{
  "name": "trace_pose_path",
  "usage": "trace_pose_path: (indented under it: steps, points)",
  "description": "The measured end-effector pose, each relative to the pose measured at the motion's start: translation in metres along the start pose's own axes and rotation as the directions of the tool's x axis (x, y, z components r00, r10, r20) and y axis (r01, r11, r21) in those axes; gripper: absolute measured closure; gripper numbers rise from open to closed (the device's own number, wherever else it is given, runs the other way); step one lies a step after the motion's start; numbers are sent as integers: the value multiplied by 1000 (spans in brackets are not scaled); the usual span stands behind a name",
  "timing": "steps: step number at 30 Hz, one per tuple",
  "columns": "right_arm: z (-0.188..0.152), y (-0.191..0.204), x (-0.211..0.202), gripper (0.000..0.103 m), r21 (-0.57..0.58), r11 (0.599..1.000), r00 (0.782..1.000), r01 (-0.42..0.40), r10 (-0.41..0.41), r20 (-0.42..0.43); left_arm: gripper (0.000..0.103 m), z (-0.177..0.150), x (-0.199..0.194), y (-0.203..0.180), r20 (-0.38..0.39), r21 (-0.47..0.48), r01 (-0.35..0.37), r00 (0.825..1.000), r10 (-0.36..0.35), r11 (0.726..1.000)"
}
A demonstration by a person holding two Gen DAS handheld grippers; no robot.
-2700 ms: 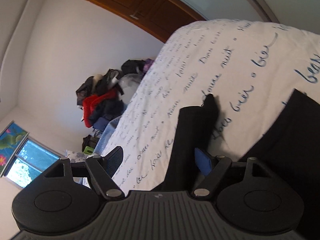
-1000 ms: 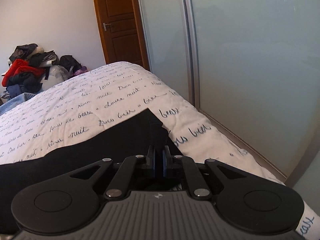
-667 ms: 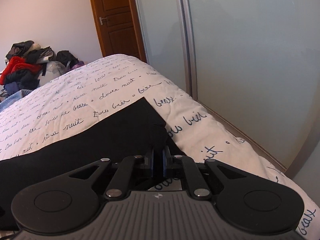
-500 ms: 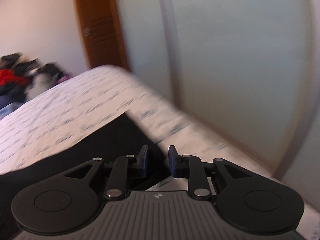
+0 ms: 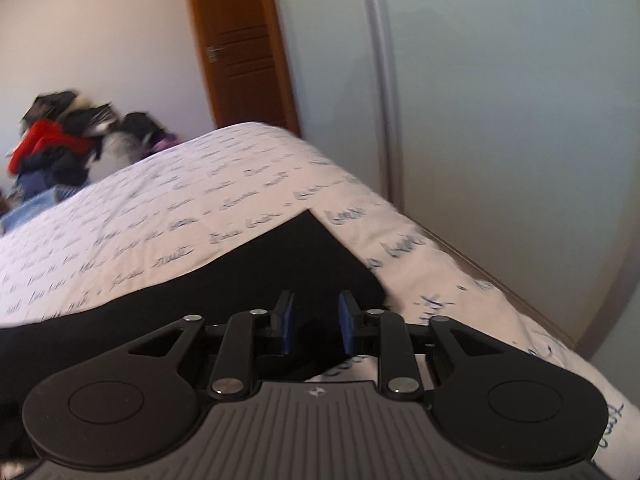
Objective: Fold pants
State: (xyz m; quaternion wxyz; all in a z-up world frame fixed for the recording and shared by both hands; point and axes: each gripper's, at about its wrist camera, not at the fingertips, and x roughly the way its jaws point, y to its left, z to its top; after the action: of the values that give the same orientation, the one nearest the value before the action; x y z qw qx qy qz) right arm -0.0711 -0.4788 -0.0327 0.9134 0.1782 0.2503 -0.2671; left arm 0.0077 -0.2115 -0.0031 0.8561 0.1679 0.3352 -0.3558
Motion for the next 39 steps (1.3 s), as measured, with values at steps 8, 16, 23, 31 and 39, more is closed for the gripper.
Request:
trace_pose_path:
  steps: [8, 16, 23, 31, 39]
  points:
    - [-7, -1, -10, 63, 54, 998, 1000, 15, -15, 1, 35, 1, 4, -4, -24, -16, 4, 1000, -5, 1000]
    - [-20, -31, -20, 38, 321, 934, 979, -154, 188, -76, 19, 14, 17, -18, 8, -1, -24, 1000, 24, 1000]
    - [-31, -32, 1, 38, 448, 846, 931, -287, 356, -76, 23, 10, 22, -16, -27, -4, -22, 999, 22, 1000]
    - [-24, -44, 36, 41, 542, 771, 926, -336, 374, 43, 24, 14, 26, -15, -40, -19, -25, 999, 25, 999]
    - [-13, -54, 65, 73, 600, 741, 945, -302, 315, 85, 20, 21, 27, -22, -12, -5, -118, 993, 118, 993]
